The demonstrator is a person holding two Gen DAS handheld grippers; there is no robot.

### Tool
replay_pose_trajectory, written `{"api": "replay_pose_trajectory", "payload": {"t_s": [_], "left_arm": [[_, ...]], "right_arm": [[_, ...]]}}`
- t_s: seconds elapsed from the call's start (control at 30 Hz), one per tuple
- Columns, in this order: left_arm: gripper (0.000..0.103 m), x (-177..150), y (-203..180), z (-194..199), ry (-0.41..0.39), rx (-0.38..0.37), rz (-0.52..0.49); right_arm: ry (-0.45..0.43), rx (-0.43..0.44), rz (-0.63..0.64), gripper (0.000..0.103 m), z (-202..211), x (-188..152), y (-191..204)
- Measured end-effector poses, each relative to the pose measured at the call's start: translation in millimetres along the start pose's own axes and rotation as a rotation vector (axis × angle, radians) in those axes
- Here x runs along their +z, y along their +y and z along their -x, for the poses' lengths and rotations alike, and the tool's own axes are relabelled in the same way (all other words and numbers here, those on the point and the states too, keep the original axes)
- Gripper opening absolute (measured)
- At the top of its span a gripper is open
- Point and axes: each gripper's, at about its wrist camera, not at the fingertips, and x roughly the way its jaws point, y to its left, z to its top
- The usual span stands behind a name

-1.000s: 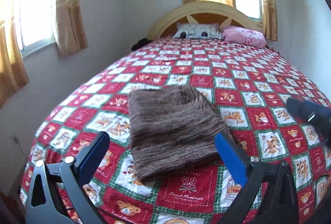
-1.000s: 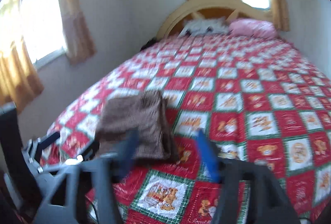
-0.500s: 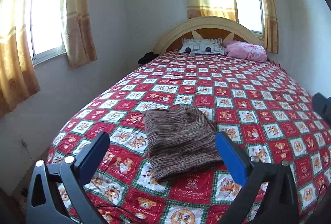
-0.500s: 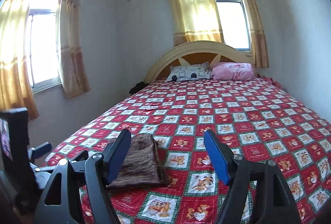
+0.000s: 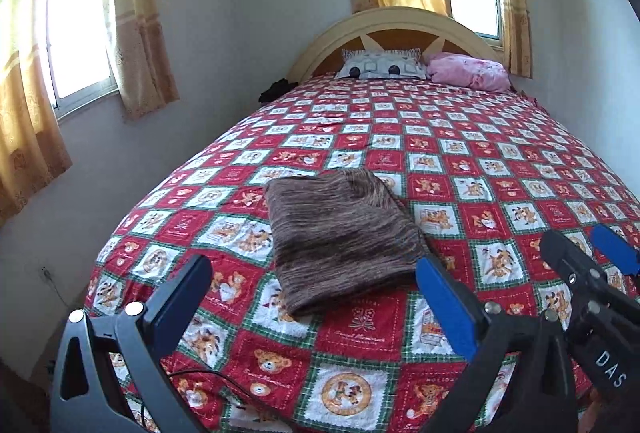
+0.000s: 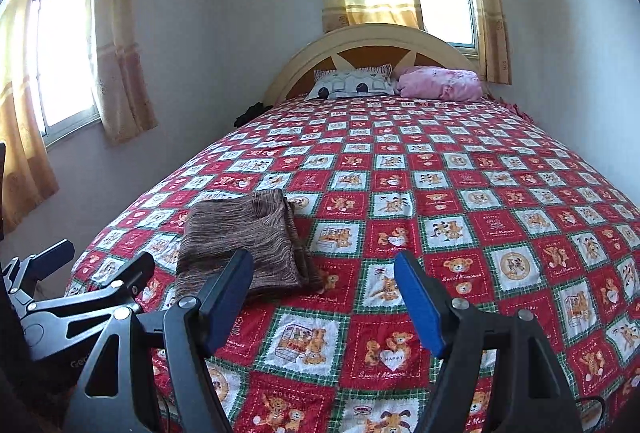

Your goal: Fold small clothes

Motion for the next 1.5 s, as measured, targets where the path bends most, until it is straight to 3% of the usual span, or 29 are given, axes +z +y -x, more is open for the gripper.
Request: {"api": "replay_pose_trajectory", "payload": {"t_s": [0.63, 1.5], "left_arm": [[0.103, 2.1, 2.2, 8.9, -0.051, 0.019, -0.002], [0.103, 9.3, 14.9, 16.1, -0.096, 0.067, 0.021]], "right_arm": [[-0.077, -0.018, 0.009, 0.073, 16.9, 2.8, -1.3], [-0.082, -0.017, -0.008, 0.073, 20.0, 3.6, -5.6]]}}
